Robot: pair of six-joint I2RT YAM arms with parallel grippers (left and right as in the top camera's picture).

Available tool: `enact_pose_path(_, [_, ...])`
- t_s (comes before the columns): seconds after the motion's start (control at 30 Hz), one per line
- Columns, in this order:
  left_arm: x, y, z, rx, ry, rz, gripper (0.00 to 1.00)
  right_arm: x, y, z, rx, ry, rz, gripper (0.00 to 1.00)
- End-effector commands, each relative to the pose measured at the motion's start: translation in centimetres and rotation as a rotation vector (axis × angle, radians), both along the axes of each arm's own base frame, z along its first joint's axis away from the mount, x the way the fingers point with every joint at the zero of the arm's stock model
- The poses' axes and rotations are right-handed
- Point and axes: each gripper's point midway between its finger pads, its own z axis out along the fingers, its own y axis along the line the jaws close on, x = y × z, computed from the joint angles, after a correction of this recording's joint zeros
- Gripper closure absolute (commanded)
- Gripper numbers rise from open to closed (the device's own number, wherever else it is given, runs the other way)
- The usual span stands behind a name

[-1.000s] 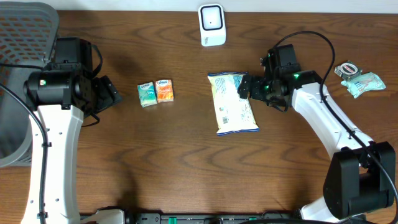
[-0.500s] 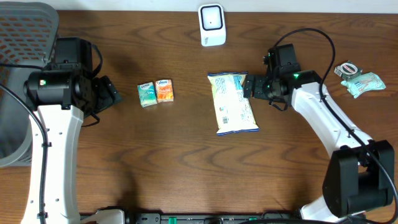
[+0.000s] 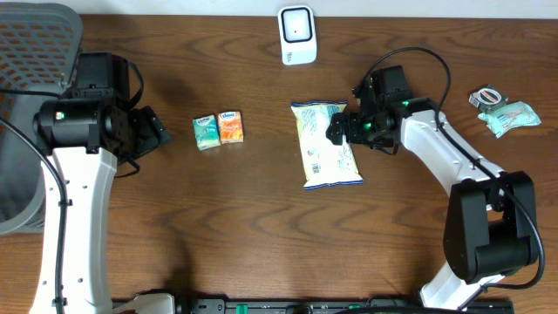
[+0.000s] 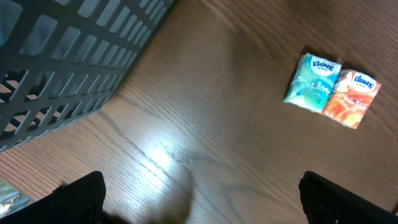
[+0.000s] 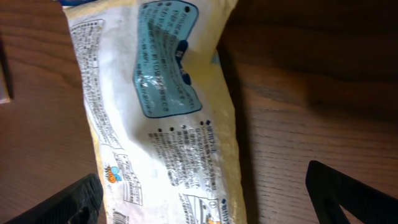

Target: Scan the item barcode

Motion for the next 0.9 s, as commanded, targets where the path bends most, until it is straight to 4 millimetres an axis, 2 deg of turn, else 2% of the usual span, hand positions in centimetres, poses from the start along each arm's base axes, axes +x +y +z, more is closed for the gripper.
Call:
enact_pose_path(0.0, [0.0, 0.3, 0.0, 0.006, 0.003, 0.016, 0.02, 0.2, -0.5, 0.0, -0.006, -0.007, 0.004, 0.01])
enact_pose_path(0.23, [0.0, 0.3, 0.0, 0.006, 0.003, 0.016, 0.02, 0.7, -1.6, -0.3, -0.06, -0.031, 0.003, 0.01])
enact_pose_path(0.37, [0.0, 0.3, 0.0, 0.006, 0.003, 0.016, 0.02, 0.6, -1.0, 0.2, 0.017, -0.044, 0.078, 0.01])
enact_pose_path(0.6, [0.0, 0.3, 0.0, 0.006, 0.003, 0.016, 0.02, 1.3, -2.5, 0.9, 0.1, -0.058, 0.062, 0.01])
enact_pose_path(0.87, [0.0, 0.3, 0.0, 0.006, 0.003, 0.016, 0.03, 1.1, -1.9, 1.0, 0.119, -0.056, 0.075, 0.01])
